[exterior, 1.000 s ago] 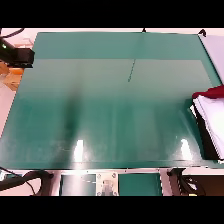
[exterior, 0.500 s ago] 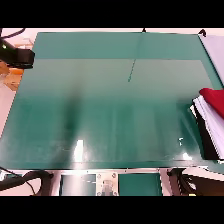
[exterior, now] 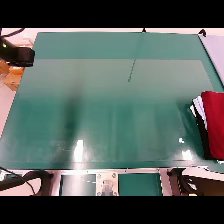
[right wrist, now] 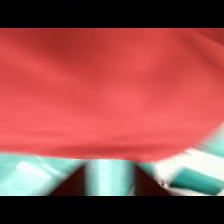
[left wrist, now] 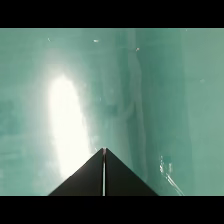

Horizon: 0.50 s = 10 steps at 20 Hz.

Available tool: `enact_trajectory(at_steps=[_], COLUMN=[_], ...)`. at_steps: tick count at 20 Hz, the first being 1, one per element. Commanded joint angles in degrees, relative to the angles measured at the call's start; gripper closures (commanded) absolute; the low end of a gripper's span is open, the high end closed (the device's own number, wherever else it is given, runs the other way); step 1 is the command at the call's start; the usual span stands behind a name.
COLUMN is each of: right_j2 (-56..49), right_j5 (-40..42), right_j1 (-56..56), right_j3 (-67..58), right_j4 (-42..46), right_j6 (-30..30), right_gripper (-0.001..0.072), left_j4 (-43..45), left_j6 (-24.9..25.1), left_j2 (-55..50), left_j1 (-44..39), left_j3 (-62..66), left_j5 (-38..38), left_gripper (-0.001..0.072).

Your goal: Fold the shirts.

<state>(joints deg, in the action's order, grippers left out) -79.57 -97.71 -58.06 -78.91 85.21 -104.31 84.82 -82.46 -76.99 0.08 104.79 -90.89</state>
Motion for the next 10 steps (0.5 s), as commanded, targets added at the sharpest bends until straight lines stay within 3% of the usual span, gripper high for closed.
enact_trajectory(at_steps=[1,5,7,10], right_j2=[-0.42,2.01,4.96,13.42], right_j5=[5.92,13.64,14.01,18.32], right_j1=[8.11,22.80,29.29,37.24], right_j3=[-9.51,-13.22,-9.64,5.16], right_j4=[-15.41,-22.14,-21.20,-21.16], right_j6=[4.42,9.64,12.61,16.41], right_gripper=[0.0695,0.0698,0.0698,0.0698], left_j4=[-0.48,-3.23,-7.93,-15.45], left_j6=[-0.46,-2.99,-3.02,-3.19], left_j2=[0.28,1.51,5.77,16.13], left_j1=[0.02,-0.02,-0.02,-0.02], left_j3=[0.02,-3.06,-12.09,-31.69], left_j5=[0.76,-1.95,-0.04,5.75], left_gripper=[0.0683,0.0683,0.0683,0.0683])
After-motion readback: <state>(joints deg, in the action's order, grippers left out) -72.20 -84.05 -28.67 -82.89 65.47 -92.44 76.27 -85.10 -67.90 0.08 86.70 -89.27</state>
